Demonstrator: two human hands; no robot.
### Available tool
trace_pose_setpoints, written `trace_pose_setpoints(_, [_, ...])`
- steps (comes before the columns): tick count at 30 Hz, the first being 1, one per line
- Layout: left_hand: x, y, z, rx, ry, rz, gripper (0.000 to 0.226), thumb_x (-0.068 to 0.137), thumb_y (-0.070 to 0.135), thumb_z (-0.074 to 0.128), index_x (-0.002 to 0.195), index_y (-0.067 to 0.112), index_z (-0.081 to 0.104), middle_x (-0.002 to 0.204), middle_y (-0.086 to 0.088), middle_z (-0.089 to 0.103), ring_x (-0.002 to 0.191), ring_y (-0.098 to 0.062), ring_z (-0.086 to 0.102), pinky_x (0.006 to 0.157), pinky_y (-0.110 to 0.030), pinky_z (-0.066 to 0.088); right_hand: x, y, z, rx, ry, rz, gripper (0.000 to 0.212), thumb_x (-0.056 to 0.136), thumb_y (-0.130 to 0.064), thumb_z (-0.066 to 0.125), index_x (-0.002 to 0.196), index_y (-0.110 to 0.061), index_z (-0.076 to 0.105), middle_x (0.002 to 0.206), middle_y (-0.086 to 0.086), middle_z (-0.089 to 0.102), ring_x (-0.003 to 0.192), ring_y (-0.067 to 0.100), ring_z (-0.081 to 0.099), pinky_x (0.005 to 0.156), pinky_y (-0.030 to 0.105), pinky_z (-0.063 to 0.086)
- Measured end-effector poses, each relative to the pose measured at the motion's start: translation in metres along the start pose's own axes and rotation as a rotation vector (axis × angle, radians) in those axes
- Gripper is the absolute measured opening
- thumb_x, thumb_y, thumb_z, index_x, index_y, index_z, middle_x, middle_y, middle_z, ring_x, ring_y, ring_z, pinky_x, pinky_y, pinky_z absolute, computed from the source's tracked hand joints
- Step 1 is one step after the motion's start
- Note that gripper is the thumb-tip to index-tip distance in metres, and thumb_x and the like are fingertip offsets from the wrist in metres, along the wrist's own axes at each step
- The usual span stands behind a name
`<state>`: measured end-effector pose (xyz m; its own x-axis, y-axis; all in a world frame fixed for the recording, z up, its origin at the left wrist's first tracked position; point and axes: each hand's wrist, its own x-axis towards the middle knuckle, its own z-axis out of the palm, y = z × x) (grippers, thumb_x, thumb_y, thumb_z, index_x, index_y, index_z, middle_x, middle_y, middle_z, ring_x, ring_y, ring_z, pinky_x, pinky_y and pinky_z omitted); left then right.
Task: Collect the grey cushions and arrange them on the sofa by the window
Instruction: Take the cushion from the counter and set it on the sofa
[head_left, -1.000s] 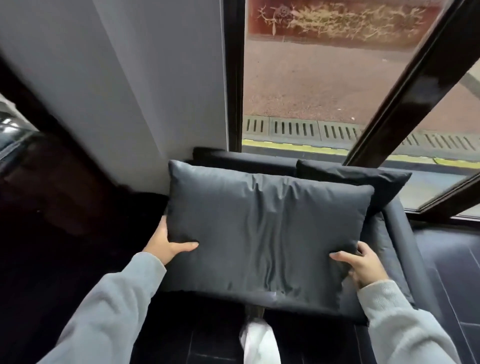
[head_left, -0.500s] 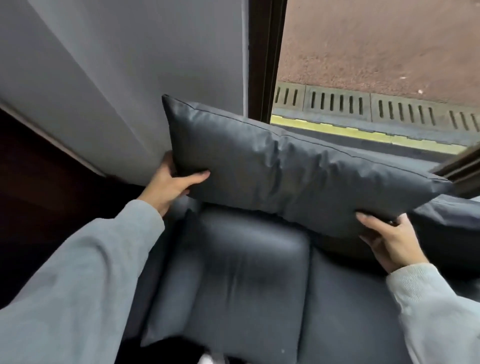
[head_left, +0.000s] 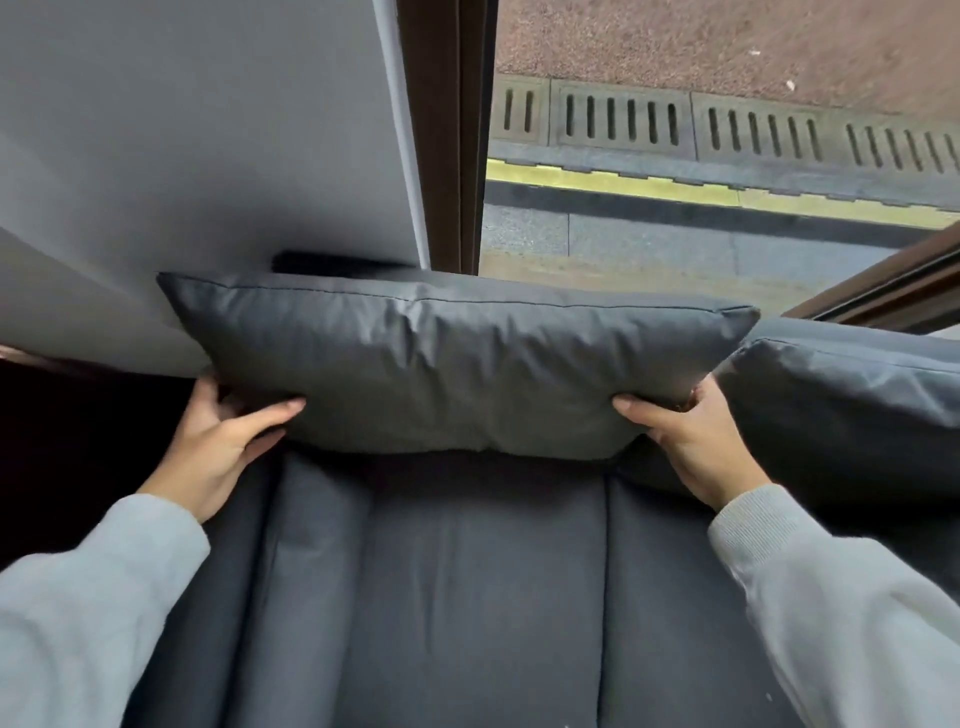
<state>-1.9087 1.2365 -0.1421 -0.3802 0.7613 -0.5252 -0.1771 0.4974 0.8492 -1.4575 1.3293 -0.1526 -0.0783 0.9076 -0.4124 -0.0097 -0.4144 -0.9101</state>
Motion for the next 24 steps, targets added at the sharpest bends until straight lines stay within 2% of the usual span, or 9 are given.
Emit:
trace_pose_setpoints(3, [0.015,-0.014,0.006,0.206,-0.051,-0.089,0.085,0.061,0.023,0.09,0.133,0.042,0.047,0.128,0.008,0.068,0.122,-0.014,0.062,0.103,-0.044,0.047,0.002,0.02,-0.008,-0.078,0.102,0.044,0.095,0.054,-0.034,0.104,0.136,-0.017,0.06,0.129,0.007,0.073,0.123,0.024,0.068,0.101,0.041,0.056])
trace_pose_setpoints(6, [0.031,-0.023,0.018,0.54,-0.05,-0.051,0.105,0.066,0.037,0.092,0.15,0.03,0.03,0.139,0.001,0.057,0.127,-0.019,0.055,0.112,-0.042,0.041,-0.008,0.043,-0.014,-0.17,0.182,0.109,0.095,0.05,-0.047,0.103,0.131,-0.018,0.063,0.125,0.003,0.075,0.116,0.017,0.071,0.099,0.039,0.058])
trace_pose_setpoints(9, [0.045,-0.021,0.026,0.478,-0.026,-0.03,0.107,0.057,0.041,0.089,0.147,0.032,0.032,0.137,0.0,0.058,0.127,-0.02,0.055,0.111,-0.044,0.041,-0.011,0.051,-0.012,-0.176,0.227,0.159,0.084,0.057,-0.039,0.098,0.13,-0.017,0.062,0.123,0.002,0.076,0.116,0.018,0.071,0.104,0.047,0.054])
trace_pose_setpoints(12, [0.048,-0.019,0.026,0.553,-0.009,-0.016,0.118,0.055,0.044,0.09,0.152,0.032,0.024,0.147,-0.004,0.049,0.137,-0.026,0.046,0.115,-0.047,0.036,-0.008,0.036,-0.003,-0.275,0.269,0.176,0.078,0.061,-0.033,0.097,0.129,-0.016,0.063,0.125,0.001,0.074,0.115,0.016,0.07,0.097,0.036,0.055])
trace_pose_setpoints(15, [0.031,-0.007,0.033,0.867,0.224,0.405,0.137,0.054,0.032,0.095,0.158,0.031,0.006,0.164,-0.017,0.012,0.15,-0.037,0.017,0.121,-0.052,0.02,-0.025,0.018,0.016,-0.631,0.488,0.0,0.084,0.065,-0.027,0.097,0.137,-0.016,0.054,0.126,0.005,0.064,0.123,0.025,0.06,0.098,0.032,0.044])
trace_pose_setpoints(17, [0.016,0.003,0.046,1.065,0.236,0.836,0.133,0.056,0.024,0.092,0.16,0.03,0.009,0.166,-0.019,0.0,0.152,-0.042,0.006,0.12,-0.057,0.017,-0.04,0.007,0.033,-0.766,0.567,-0.247,0.106,0.071,-0.025,0.092,0.157,-0.014,0.032,0.156,0.016,0.039,0.149,0.026,0.034,0.117,0.03,0.029])
trace_pose_setpoints(19, [0.006,0.008,0.062,1.228,0.108,1.004,0.122,0.06,0.033,0.09,0.159,0.033,0.018,0.167,-0.017,0.001,0.152,-0.042,0.002,0.117,-0.066,0.015,-0.048,-0.001,0.047,-0.898,0.516,-0.486,0.112,0.075,-0.027,0.087,0.165,-0.018,0.02,0.17,0.019,0.005,0.16,0.025,0.004,0.127,0.038,0.012])
trace_pose_setpoints(20, [0.004,0.009,0.069,1.318,0.048,0.976,0.117,0.062,0.041,0.089,0.157,0.037,0.021,0.168,-0.013,0.005,0.153,-0.041,0.001,0.115,-0.07,0.014,-0.046,-0.002,0.05,-1.002,0.46,-0.552,0.106,0.077,-0.025,0.086,0.164,-0.018,0.026,0.171,0.022,0.001,0.16,0.03,0.0,0.128,0.044,0.01])
trace_pose_setpoints(24, [0.011,0.017,0.088,1.499,-0.043,0.773,0.103,0.068,0.05,0.085,0.154,0.043,0.029,0.165,-0.009,0.021,0.152,-0.042,0.006,0.113,-0.072,0.011,-0.026,-0.001,0.054,-1.269,0.189,-0.32,0.099,0.077,-0.004,0.086,0.161,-0.018,0.035,0.17,0.024,0.014,0.158,0.043,0.008,0.123,0.066,0.011])
